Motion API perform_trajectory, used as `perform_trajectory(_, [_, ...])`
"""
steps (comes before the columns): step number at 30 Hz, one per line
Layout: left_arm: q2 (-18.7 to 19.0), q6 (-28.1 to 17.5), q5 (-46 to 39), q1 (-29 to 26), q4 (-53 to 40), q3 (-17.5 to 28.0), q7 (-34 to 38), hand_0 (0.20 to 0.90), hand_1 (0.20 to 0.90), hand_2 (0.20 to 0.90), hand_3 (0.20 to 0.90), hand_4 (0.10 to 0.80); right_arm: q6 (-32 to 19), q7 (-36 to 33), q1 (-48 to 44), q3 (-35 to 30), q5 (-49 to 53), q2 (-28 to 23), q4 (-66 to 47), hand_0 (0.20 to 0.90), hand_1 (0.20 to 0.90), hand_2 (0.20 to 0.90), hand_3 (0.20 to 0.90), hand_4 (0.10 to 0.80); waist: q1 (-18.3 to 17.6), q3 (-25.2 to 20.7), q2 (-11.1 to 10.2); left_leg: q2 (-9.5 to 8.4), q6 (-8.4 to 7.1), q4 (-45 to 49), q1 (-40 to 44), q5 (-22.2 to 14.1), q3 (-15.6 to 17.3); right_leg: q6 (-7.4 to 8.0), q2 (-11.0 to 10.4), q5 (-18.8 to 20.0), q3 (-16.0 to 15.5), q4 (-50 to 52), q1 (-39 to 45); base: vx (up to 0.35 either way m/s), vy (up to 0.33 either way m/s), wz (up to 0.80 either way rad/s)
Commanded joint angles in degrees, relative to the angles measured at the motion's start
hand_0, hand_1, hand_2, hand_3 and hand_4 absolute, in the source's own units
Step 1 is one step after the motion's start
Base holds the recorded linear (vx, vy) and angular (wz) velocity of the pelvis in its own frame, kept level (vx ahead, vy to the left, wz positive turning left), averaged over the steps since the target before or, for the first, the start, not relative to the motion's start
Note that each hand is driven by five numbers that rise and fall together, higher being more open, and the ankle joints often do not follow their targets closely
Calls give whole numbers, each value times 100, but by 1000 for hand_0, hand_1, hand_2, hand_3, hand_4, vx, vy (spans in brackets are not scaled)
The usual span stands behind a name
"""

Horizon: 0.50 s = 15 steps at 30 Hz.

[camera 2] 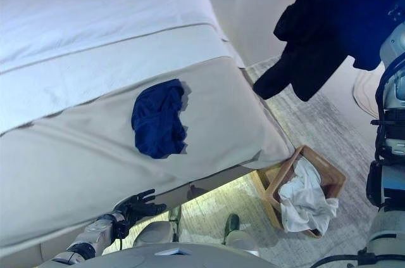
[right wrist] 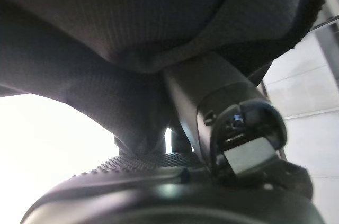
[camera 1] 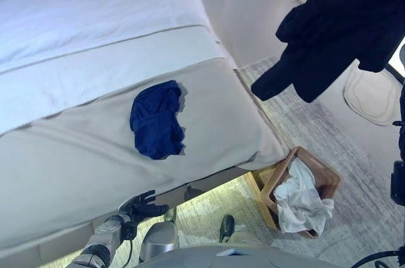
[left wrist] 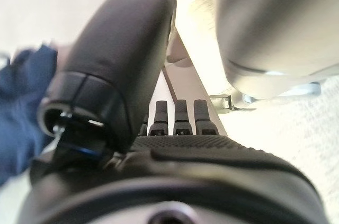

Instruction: Pick up the clothes from the bed and place them into the basket

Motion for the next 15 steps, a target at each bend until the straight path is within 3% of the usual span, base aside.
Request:
perform_trajectory(1, [123,48,85,30,376,-424,-50,900,900,900,900,800,2,931,43,157,-32,-790,-167,300,300,300,200,100,-38,-775,201,-43,110,7,249,-861,100,-147,370,-585,-157,442,-107,-31,-132,-33])
perform_trajectory(4, [123,70,116,51,296,-410,-28,900,900,900,900,800,364,1609,483,177,-264,-709,69,300,300,300,200,100,-158,-734,221,3,87,7,299,-855,215,-172,414,-561,-73,392,-99,-17,-180,-35])
perform_trajectory(8, [137,36,127,36,195,-434,-85,900,900,900,900,800,585,1969,798,164,-430,-585,382,300,300,300,200,100,-258,-634,278,63,52,15,331,-835,352,-201,459,-514,-29,327,-100,-6,-176,-28])
perform_trajectory(12, [99,-83,37,-110,45,-587,-162,900,900,900,900,800,772,2006,881,310,-662,-369,672,300,300,300,200,100,-330,-410,415,111,9,172,156,-794,394,-268,467,-542,25,449,-297,-48,-188,-19])
perform_trajectory(15, [71,-223,-277,-479,-122,-828,-137,900,900,900,900,800,805,1801,529,553,-683,-348,979,300,300,300,200,100,-395,21,571,121,-28,426,-317,-754,326,-346,422,-582,63,712,-777,-284,-130,-23])
